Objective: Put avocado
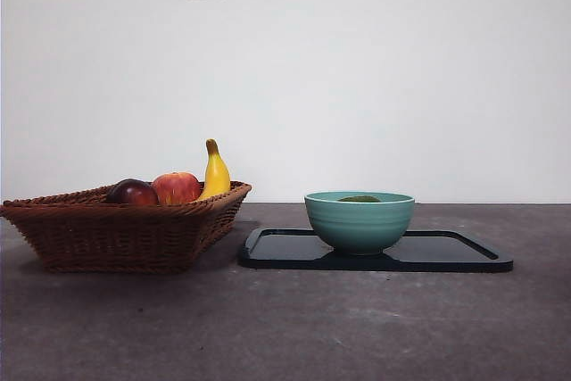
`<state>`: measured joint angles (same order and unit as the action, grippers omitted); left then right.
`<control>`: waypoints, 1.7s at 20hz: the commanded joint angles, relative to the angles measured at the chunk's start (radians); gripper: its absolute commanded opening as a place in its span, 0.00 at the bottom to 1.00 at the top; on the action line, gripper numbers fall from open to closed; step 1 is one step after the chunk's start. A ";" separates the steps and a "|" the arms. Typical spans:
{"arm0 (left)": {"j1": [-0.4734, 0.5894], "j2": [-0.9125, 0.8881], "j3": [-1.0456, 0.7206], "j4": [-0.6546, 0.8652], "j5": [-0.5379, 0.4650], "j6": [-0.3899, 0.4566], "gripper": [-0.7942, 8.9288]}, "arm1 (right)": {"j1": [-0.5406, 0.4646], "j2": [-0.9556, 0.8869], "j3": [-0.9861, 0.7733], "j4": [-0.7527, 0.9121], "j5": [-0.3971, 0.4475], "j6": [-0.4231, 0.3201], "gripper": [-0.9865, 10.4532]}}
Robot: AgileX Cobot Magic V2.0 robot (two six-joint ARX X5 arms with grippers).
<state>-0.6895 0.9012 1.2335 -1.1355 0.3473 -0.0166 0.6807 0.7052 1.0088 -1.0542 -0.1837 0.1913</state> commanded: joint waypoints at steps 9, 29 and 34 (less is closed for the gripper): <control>-0.005 0.006 0.018 0.006 0.006 0.005 0.09 | 0.011 0.005 0.006 0.015 -0.052 -0.016 0.09; 0.196 -0.096 0.001 0.403 -0.066 0.161 0.09 | 0.011 0.005 0.006 0.015 -0.052 -0.016 0.09; 0.486 -0.304 -0.231 0.844 -0.121 0.196 0.09 | 0.011 0.005 0.006 0.015 -0.052 -0.016 0.09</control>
<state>-0.2058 0.5953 1.0130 -0.3237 0.2317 0.1547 0.6811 0.7044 1.0088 -1.0500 -0.2356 0.1833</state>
